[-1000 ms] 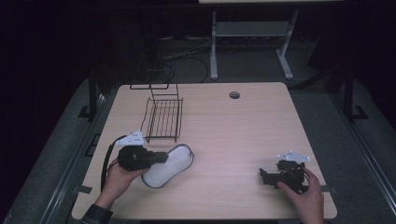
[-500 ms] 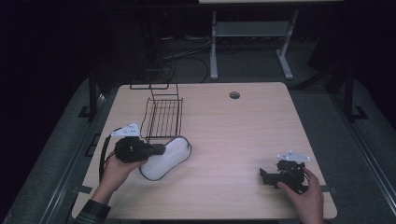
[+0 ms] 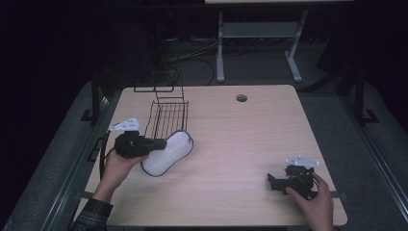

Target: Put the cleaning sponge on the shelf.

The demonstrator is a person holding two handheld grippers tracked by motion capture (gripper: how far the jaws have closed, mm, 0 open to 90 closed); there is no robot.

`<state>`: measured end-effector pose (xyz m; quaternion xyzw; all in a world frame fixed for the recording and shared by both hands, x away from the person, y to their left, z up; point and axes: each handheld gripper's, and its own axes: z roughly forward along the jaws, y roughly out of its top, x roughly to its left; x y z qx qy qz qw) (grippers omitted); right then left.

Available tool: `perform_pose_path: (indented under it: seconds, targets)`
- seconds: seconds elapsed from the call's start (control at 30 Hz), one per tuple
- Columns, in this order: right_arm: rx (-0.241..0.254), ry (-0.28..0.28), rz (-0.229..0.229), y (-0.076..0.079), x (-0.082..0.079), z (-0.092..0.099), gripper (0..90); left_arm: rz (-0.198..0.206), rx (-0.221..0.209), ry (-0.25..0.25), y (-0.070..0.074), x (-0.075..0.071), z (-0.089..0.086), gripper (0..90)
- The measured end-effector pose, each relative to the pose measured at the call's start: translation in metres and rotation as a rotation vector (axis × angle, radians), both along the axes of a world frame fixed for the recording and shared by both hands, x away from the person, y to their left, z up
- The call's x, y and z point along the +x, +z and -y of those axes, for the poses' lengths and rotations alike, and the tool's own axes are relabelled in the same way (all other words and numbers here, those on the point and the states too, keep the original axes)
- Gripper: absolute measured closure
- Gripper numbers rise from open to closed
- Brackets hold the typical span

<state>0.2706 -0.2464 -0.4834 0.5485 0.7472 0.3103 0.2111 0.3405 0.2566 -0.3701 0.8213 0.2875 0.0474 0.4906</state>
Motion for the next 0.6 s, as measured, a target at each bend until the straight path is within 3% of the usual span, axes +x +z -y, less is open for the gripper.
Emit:
perform_pose_path:
  seconds: [0.6]
  targets:
    - [0.001,-0.004,0.000,0.000,0.000,0.000,0.0,0.012,0.003,0.049,0.006,0.023,-0.017,82.0]
